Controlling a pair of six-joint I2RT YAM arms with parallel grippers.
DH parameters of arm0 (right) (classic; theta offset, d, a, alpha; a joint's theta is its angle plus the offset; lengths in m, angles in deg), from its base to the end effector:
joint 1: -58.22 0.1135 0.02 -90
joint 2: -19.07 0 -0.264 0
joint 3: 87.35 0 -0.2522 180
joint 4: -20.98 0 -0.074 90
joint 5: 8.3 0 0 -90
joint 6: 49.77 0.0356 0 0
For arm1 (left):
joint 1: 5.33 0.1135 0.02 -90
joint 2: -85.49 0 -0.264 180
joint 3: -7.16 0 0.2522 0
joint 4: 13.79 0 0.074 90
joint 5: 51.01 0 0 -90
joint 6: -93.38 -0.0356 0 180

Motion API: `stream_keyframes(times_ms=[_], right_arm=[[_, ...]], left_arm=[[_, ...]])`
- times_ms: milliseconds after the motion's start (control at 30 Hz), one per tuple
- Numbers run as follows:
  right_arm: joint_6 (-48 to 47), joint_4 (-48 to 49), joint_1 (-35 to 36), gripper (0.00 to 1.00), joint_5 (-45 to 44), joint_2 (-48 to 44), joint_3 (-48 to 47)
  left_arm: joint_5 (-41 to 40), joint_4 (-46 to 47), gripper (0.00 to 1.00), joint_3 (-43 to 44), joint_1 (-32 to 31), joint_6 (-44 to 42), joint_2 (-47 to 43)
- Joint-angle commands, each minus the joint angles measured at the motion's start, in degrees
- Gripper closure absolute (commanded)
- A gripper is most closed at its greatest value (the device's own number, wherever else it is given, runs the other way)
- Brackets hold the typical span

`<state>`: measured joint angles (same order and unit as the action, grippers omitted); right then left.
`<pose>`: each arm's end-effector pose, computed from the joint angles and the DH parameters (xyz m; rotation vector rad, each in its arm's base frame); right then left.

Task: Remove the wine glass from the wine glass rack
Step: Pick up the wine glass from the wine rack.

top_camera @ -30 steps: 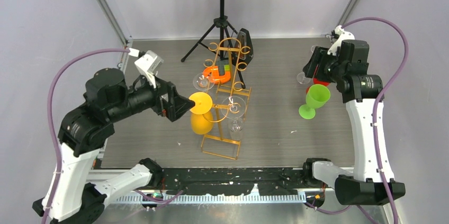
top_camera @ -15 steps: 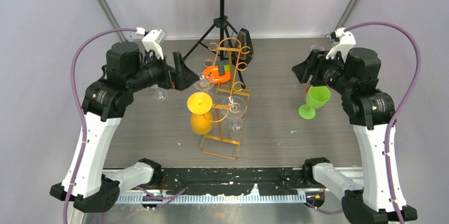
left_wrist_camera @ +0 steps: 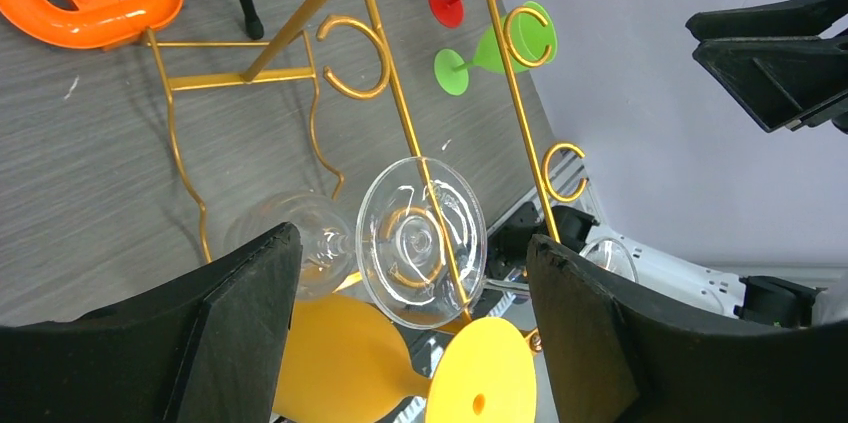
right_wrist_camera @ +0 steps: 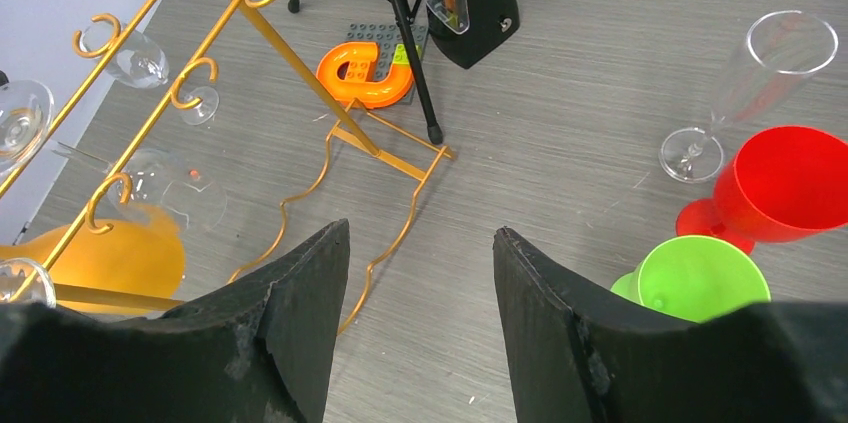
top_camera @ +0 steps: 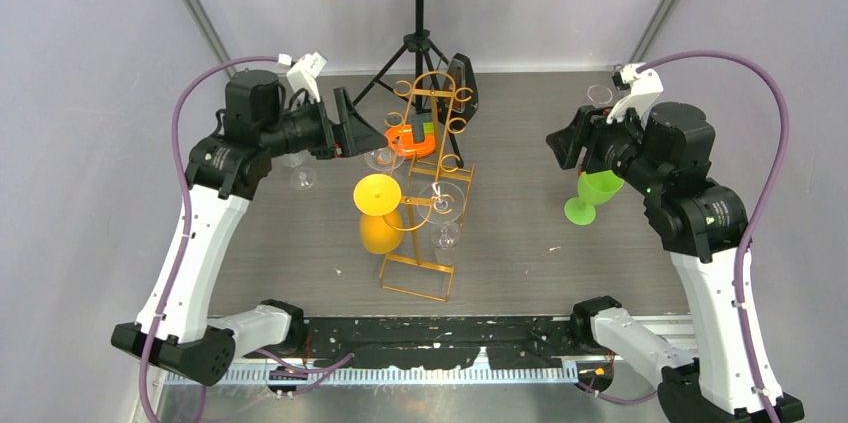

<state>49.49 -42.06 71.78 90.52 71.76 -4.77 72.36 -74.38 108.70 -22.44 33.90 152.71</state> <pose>0.1375 0.0388 0.4667 -0.1775 1.8997 0.4163 0.2036 -0.0832 0.4532 0.1429 2.1243 -1.0993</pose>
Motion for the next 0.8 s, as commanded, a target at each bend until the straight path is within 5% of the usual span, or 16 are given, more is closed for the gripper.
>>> stream_keyframes(times_ms=[0, 300, 767], right_arm=[[-1.8, 2.4, 1.3, 0.39, -2.7, -1.0, -0.2], [-2.4, 2.3, 2.2, 0.39, -4.1, -1.3, 0.3], [-2.4, 2.3, 2.6, 0.39, -4.6, -1.5, 0.4]], left_arm=[[2.7, 3.3, 0.21, -1.2, 0.4, 1.2, -0.1], [3.8, 1.2, 0.35, -3.1, 0.4, 0.5, -0.2], [5.9, 0.0, 0.76, -3.1, 0.4, -0.1, -1.1]])
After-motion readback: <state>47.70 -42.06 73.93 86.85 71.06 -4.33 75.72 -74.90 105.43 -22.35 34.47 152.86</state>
